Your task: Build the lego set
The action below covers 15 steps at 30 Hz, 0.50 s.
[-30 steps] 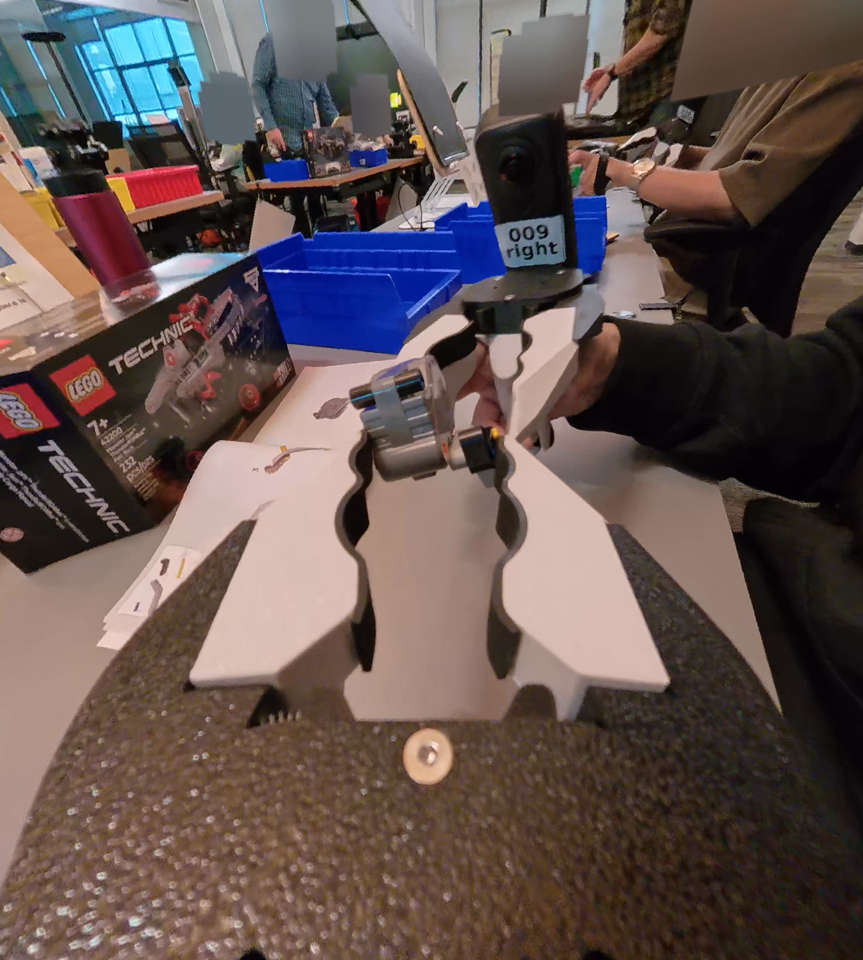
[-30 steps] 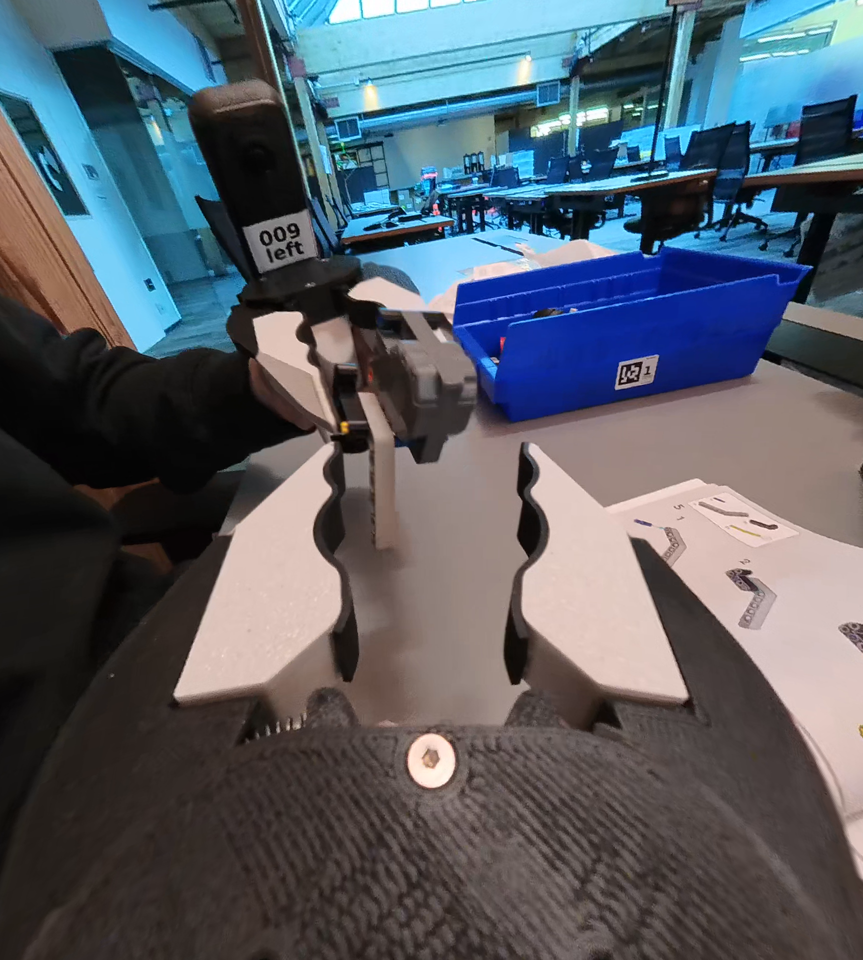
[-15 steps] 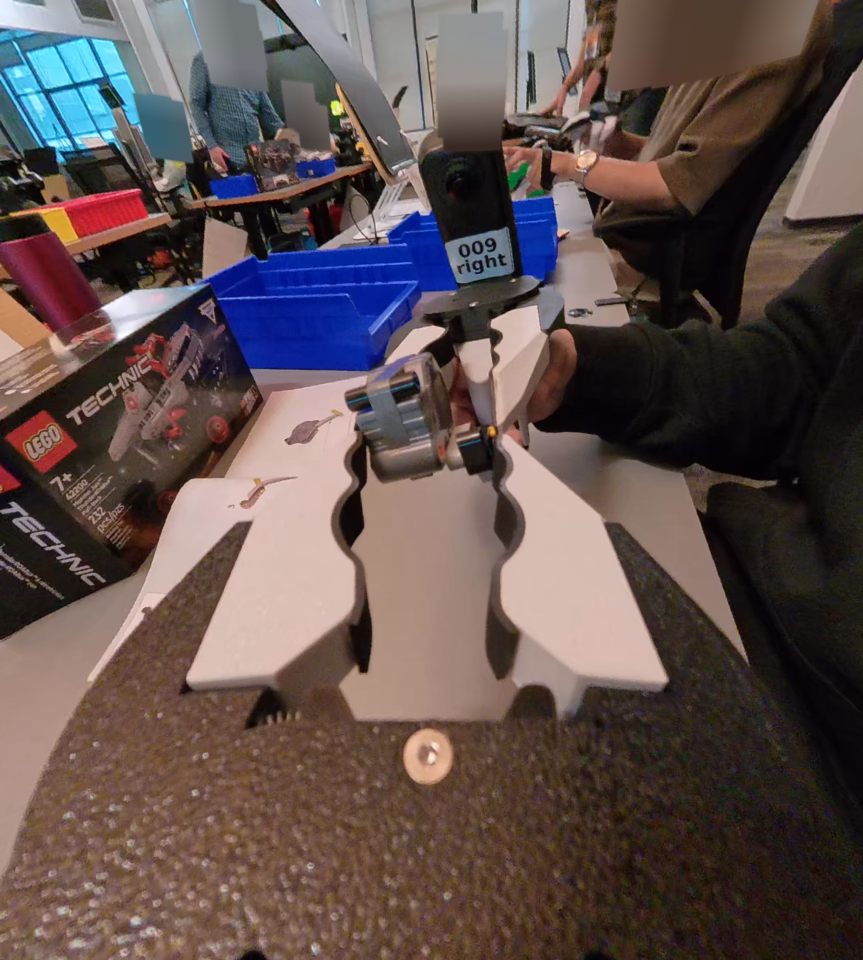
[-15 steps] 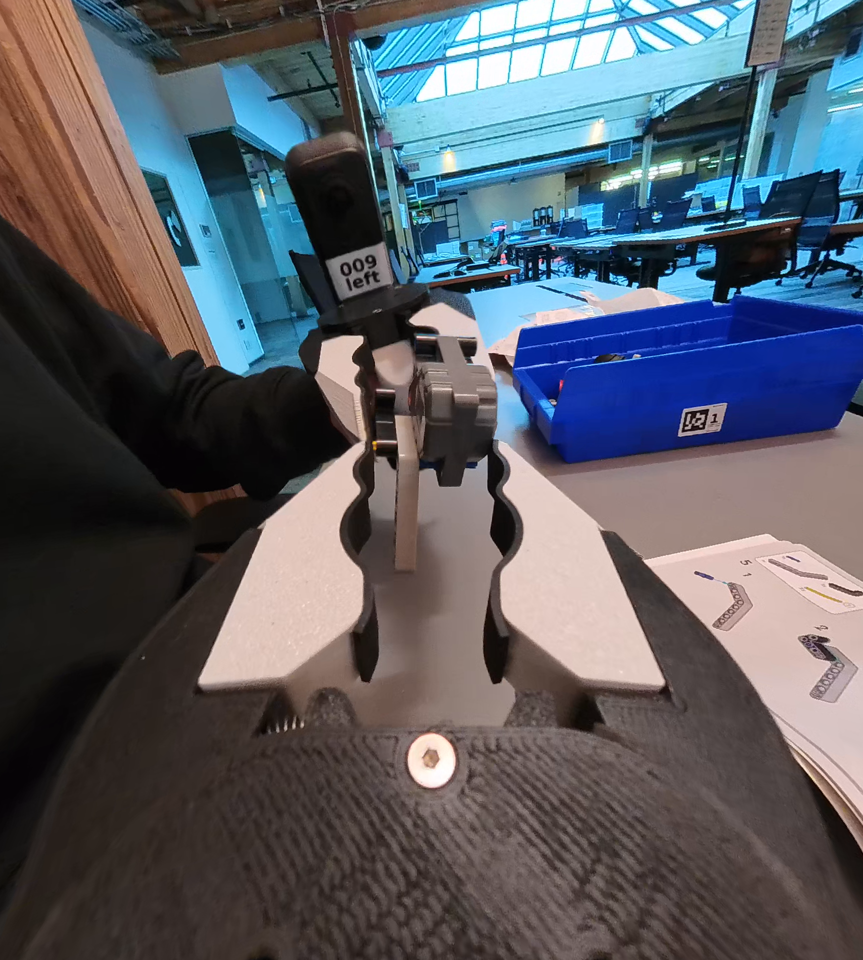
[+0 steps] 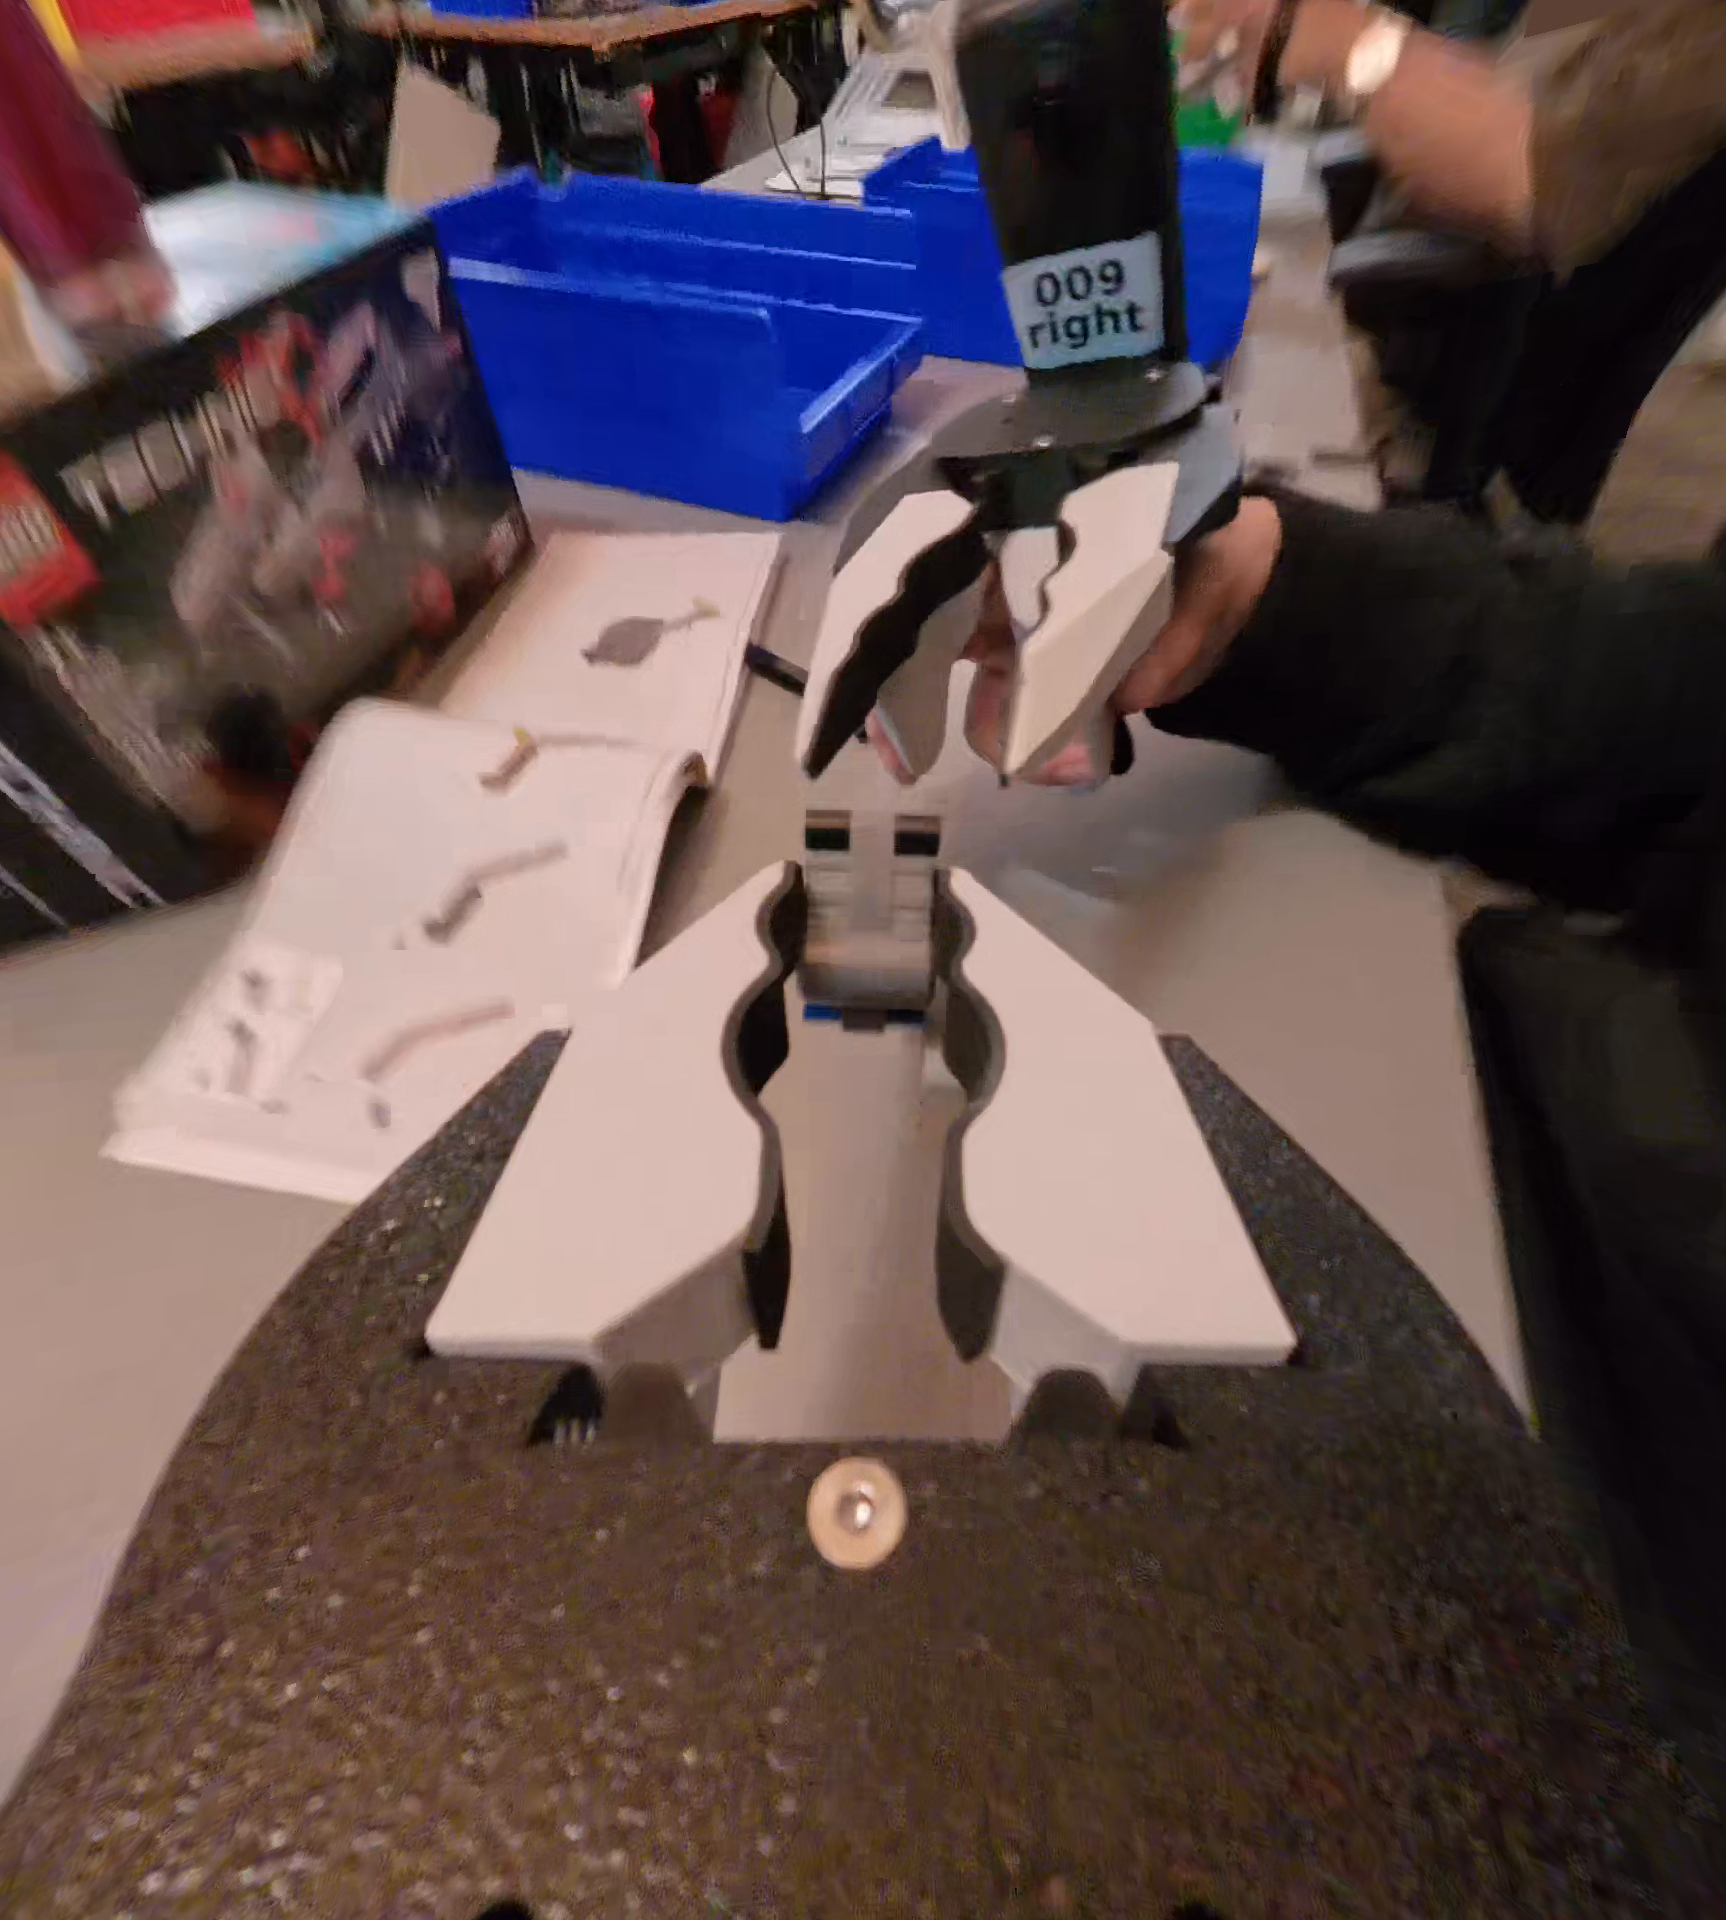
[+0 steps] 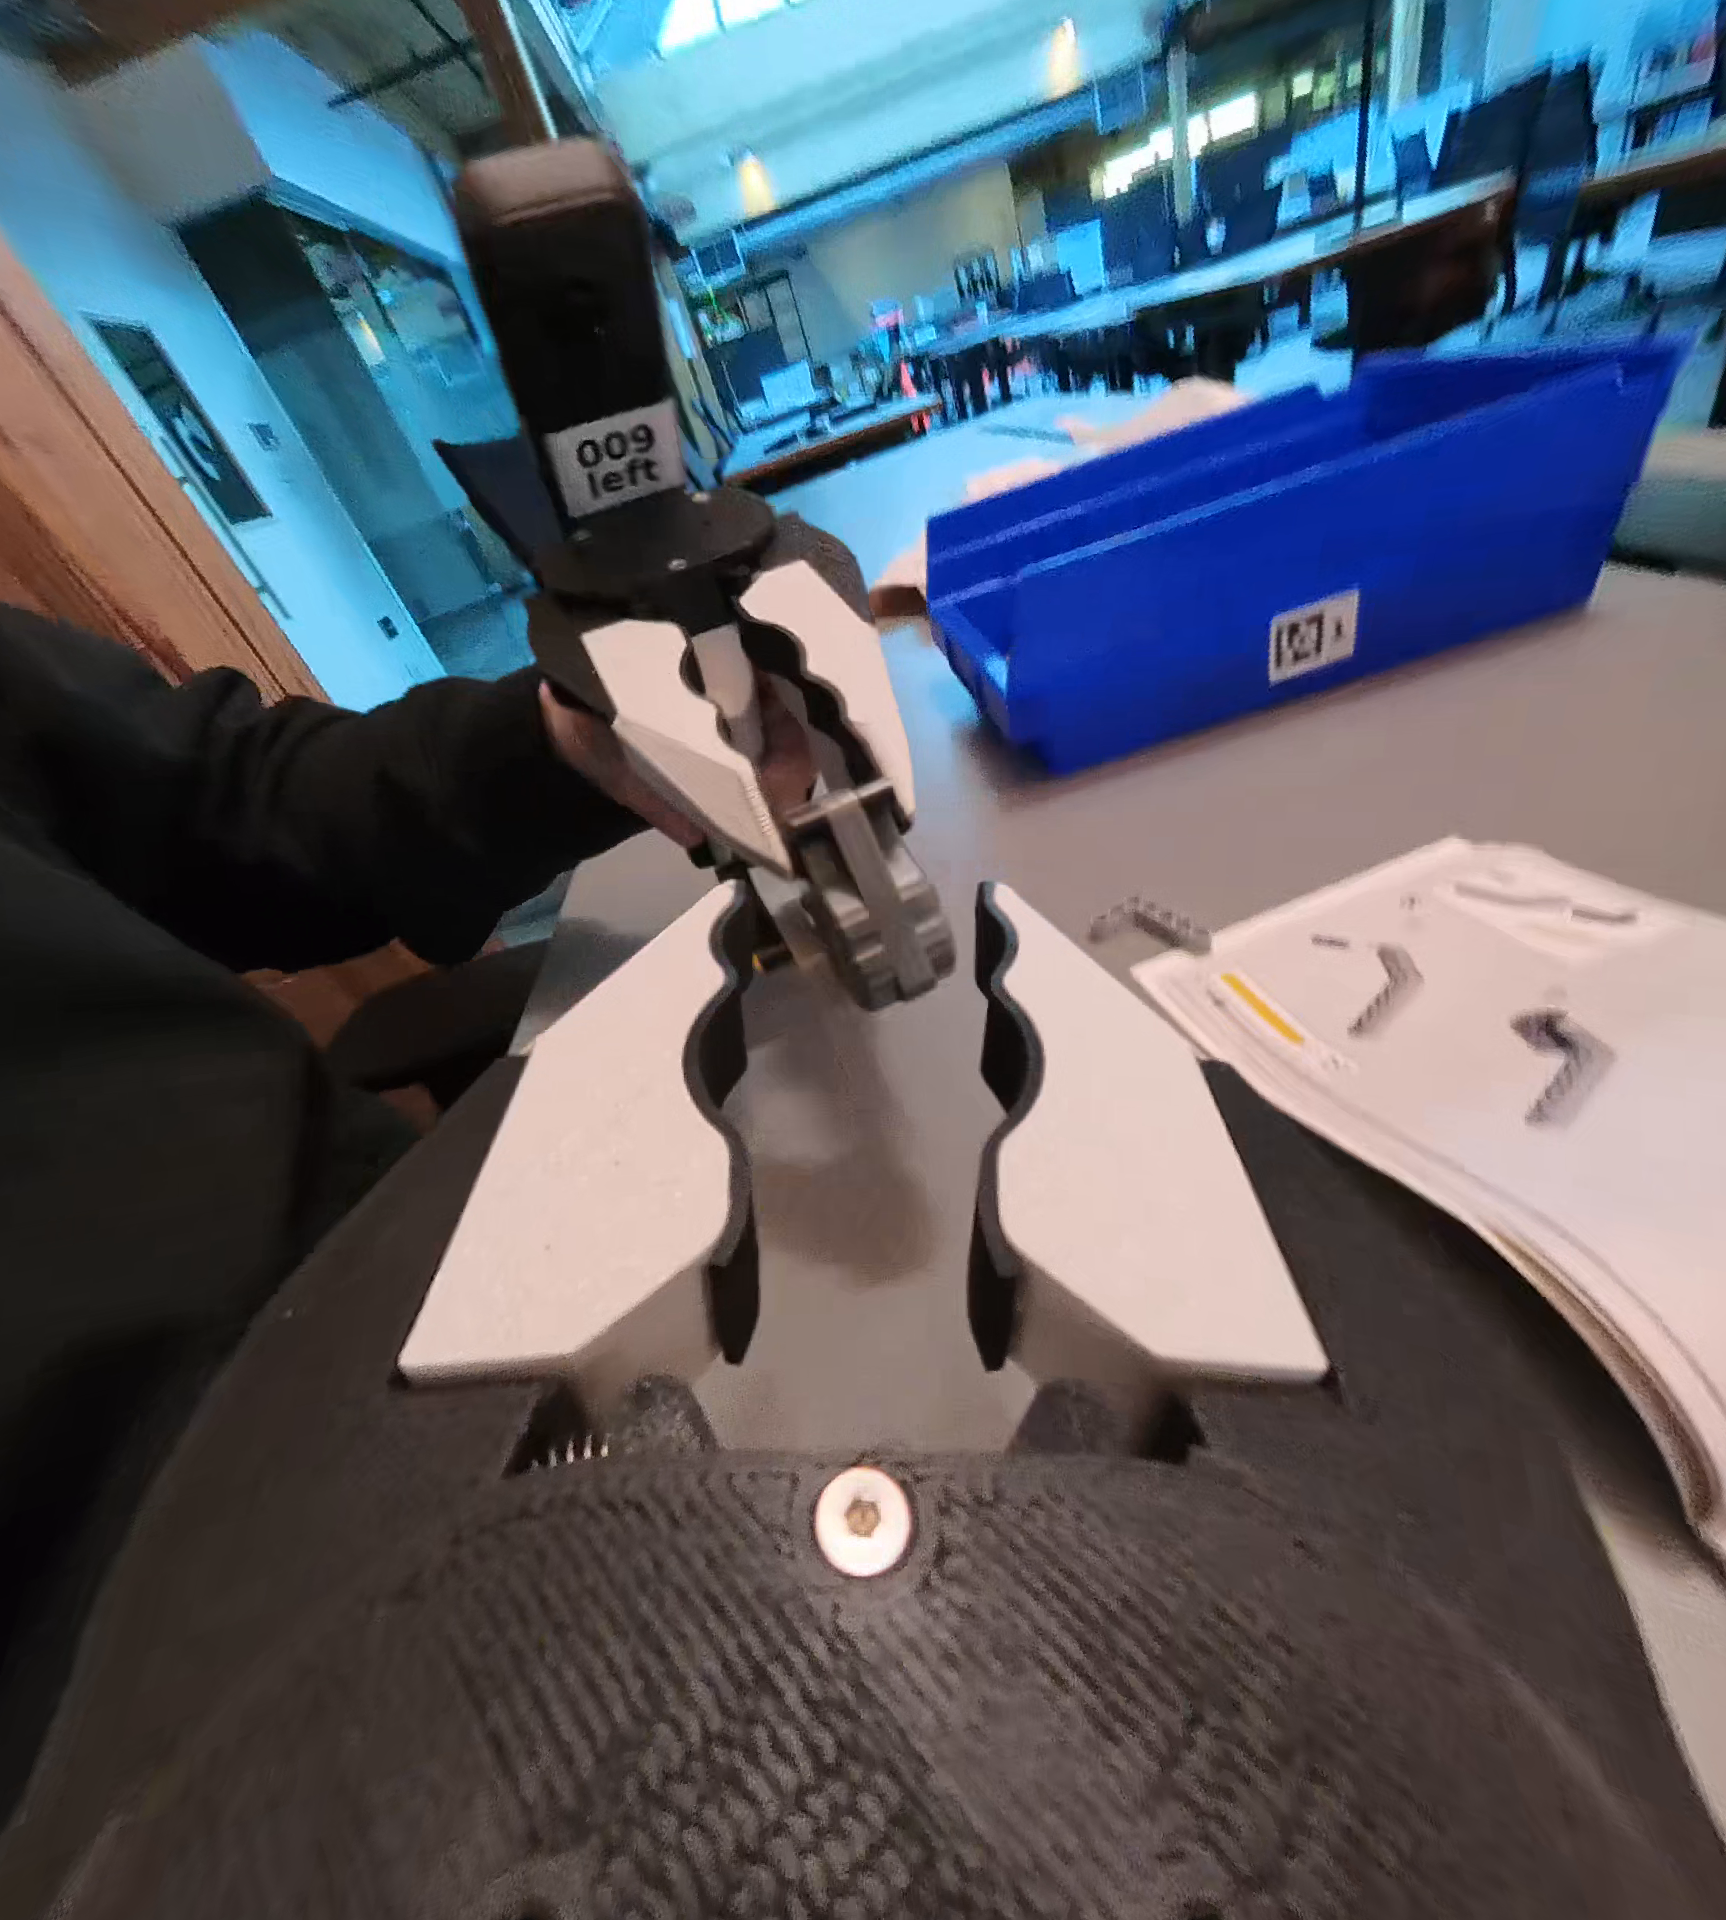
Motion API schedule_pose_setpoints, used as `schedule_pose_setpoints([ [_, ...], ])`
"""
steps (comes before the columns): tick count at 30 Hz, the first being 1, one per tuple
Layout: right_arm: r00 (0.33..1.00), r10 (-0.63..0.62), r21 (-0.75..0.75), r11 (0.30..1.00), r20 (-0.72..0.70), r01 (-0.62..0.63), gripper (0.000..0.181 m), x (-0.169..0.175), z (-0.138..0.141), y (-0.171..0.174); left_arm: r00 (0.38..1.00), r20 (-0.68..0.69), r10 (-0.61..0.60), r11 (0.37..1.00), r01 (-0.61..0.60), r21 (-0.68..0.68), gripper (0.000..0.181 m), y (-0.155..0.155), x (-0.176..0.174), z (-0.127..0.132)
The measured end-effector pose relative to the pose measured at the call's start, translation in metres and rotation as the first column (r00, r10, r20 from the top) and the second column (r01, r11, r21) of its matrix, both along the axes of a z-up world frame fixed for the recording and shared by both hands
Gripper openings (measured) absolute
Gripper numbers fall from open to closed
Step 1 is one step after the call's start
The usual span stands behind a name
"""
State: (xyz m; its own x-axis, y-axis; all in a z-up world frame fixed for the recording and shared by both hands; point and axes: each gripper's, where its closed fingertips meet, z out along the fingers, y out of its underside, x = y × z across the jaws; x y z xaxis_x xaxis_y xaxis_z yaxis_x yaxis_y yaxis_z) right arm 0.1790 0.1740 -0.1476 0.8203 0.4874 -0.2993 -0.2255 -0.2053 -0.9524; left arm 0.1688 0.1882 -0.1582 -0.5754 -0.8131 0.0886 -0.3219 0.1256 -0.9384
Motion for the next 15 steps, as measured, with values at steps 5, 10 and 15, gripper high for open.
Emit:
schedule_pose_setpoints([
  [5,0.994,-0.110,-0.133,0.985,0.018,0.112,0.042,0.021,-0.023,0.007,0.951,-0.262,0.166,0.934,-0.237,-0.267,0.021,0.030,0.019,-0.042],
  [10,0.957,-0.129,-0.238,0.952,0.259,0.193,0.058,0.023,-0.062,0.014,0.856,-0.474,0.204,0.773,-0.438,-0.459,0.021,0.056,0.027,-0.069],
  [15,0.857,-0.246,-0.157,0.924,0.452,0.348,0.074,0.039,-0.070,0.025,0.856,-0.454,0.245,0.737,-0.469,-0.486,0.029,0.073,0.025,-0.072],
])
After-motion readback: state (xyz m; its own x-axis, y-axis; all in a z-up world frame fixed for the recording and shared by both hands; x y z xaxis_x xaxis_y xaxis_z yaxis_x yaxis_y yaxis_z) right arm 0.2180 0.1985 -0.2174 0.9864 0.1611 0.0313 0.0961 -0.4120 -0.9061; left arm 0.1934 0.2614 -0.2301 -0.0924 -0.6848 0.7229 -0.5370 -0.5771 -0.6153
